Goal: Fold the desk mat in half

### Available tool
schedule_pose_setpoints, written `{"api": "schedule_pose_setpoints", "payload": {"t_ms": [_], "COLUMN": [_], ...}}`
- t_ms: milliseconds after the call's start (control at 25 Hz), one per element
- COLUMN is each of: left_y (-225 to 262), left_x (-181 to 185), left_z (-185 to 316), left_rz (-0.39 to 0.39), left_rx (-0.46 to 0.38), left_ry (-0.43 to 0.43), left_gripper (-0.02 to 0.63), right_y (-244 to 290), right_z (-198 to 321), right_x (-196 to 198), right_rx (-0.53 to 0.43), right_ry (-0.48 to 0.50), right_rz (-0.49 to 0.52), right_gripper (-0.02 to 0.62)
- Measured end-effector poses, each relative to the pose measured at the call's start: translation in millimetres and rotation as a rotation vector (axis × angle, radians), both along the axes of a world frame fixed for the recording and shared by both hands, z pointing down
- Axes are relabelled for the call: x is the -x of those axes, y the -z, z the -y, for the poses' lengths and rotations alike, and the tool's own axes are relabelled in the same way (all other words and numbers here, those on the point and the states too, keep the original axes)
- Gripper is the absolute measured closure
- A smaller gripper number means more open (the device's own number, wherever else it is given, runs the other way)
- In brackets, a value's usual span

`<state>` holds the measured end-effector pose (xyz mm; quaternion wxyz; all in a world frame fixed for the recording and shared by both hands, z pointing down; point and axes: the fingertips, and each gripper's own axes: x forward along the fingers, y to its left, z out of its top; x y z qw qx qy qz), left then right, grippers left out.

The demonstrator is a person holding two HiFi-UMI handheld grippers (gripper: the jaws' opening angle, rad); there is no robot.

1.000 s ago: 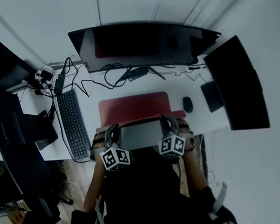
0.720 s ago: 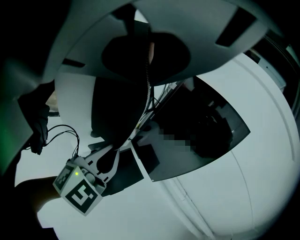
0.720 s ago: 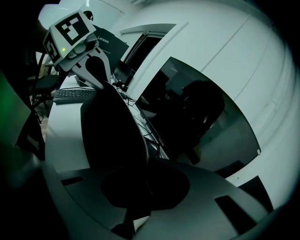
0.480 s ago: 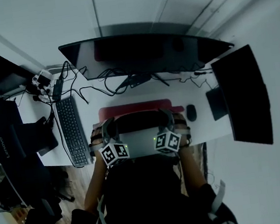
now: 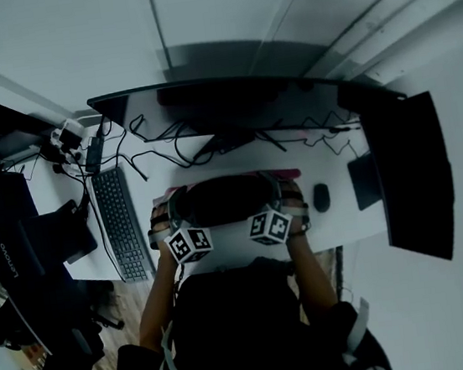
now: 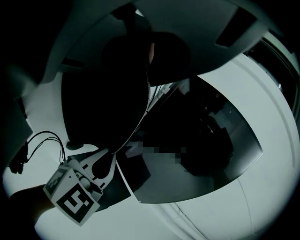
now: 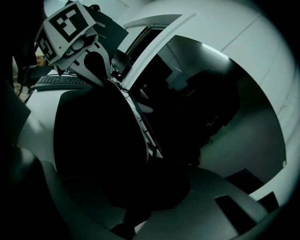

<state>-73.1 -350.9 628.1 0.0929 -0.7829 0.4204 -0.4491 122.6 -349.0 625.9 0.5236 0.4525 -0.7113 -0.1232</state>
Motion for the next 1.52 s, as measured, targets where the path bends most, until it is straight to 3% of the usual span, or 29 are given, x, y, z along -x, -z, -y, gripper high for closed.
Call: {"api": "schedule_pose_setpoints", "payload": {"t_ms": [360, 760, 1080, 1240, 1360, 1520], "left_y": [-33, -90, -108, -117, -118, -115], "left_x": [-9, -11, -11, -7, -2, 5], "left_z": [43, 76, 88, 93, 98, 99], "left_rz": [0.016, 0.064, 0.091, 0.125, 0.097, 0.085], "left_rx": [-0.047, 0.008, 0.005, 0.011, 0.030, 0.032], "left_ry": [-0.001, 0.040, 0.059, 0.093, 0.133, 0.156], "left_gripper": [0.583, 0.574, 0.558, 0.496, 0.427, 0.397], "right_y": [-36, -92, -114, -122, -122, -115], "right_z": [41, 72, 82, 89, 93, 99], "right_x": [-8, -12, -13, -14, -17, -22], "right_rx": [-0.007, 0.037, 0.049, 0.044, 0.035, 0.010], "right_ry": [-0.004, -0.004, -0.003, -0.006, -0.032, -0.048], "right_rz": [-0.016, -0.043, -0.064, -0.076, -0.060, -0.051], "right_gripper": [0.574, 0.572, 0.561, 0.520, 0.471, 0.463]}}
